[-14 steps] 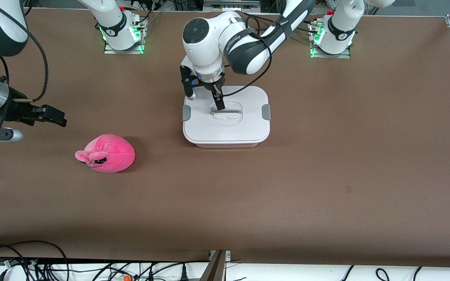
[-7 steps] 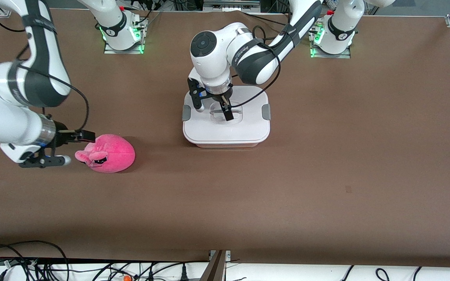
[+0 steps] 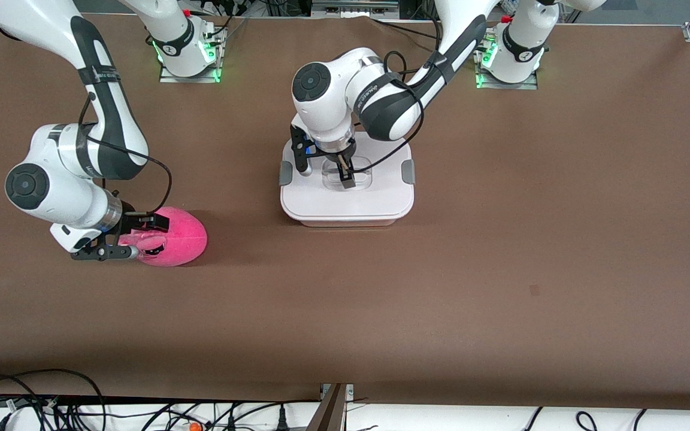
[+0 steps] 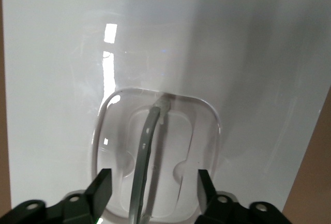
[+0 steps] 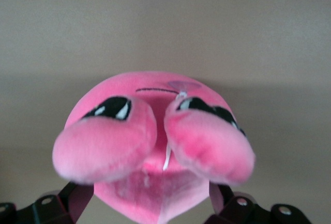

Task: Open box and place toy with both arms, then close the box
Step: 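Hold the lid handle with the left gripper while the right gripper grasps the plush, then lift the white lid off the box with the left gripper and set it aside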

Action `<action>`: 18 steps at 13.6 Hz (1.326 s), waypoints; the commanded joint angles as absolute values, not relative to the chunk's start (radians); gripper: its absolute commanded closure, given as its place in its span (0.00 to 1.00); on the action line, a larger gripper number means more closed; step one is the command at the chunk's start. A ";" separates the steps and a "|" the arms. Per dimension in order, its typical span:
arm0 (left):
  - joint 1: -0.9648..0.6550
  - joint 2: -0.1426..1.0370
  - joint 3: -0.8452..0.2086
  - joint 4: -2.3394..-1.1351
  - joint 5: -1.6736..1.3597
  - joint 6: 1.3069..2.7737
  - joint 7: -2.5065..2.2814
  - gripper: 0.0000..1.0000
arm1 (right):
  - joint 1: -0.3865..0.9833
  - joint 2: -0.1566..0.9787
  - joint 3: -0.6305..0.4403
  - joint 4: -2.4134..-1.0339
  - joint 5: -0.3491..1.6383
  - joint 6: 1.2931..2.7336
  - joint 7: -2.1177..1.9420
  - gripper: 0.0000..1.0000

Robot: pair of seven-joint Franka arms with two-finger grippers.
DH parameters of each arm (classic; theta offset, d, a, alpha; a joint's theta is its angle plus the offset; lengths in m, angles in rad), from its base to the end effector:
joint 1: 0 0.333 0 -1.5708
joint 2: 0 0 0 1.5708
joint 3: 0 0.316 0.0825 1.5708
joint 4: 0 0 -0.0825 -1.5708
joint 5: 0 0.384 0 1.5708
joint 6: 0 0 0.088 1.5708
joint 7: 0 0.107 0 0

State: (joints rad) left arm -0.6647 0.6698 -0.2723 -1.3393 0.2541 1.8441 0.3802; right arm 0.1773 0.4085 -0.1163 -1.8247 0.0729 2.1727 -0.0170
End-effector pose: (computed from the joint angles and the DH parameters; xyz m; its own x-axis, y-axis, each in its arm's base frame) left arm 0.4704 -0.5375 0.3332 0.2085 -0.9657 -0.1547 -0.9777 -0.2099 -0.0079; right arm 0.6346 0.0465 0.3085 0.9974 0.0434 -0.0570 0.0428 -0.9990 -0.0125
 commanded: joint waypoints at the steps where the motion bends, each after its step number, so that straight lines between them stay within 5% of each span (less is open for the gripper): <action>1: -0.650 0.670 -0.276 -1.312 0.242 1.835 0.391 1.00 | 0.176 0.419 -0.115 -1.838 0.092 2.221 -0.038 0.15; 4: -0.643 0.669 -0.284 -1.310 0.241 1.835 0.391 1.00 | 0.176 0.437 -0.115 -1.838 0.092 2.230 -0.038 0.43; 7: -0.637 0.634 -0.287 -1.321 0.232 1.829 0.405 1.00 | 0.176 0.437 -0.115 -1.836 0.092 2.229 -0.038 0.91; 8: -0.634 0.624 -0.287 -1.319 0.203 1.804 0.406 1.00 | 0.176 0.439 -0.115 -1.835 0.092 2.229 -0.040 1.00; 11: -0.614 0.545 -0.288 -1.310 0.155 1.697 0.410 1.00 | 0.170 0.442 -0.115 -1.824 0.092 2.221 -0.107 1.00; 14: -0.548 0.430 -0.288 -1.316 0.140 1.431 0.431 1.00 | 0.172 0.422 -0.115 -1.799 0.091 2.186 -0.127 1.00; 18: -0.386 0.341 -0.288 -1.313 0.138 1.194 0.540 1.00 | 0.189 0.402 -0.107 -1.647 0.081 1.957 -0.265 1.00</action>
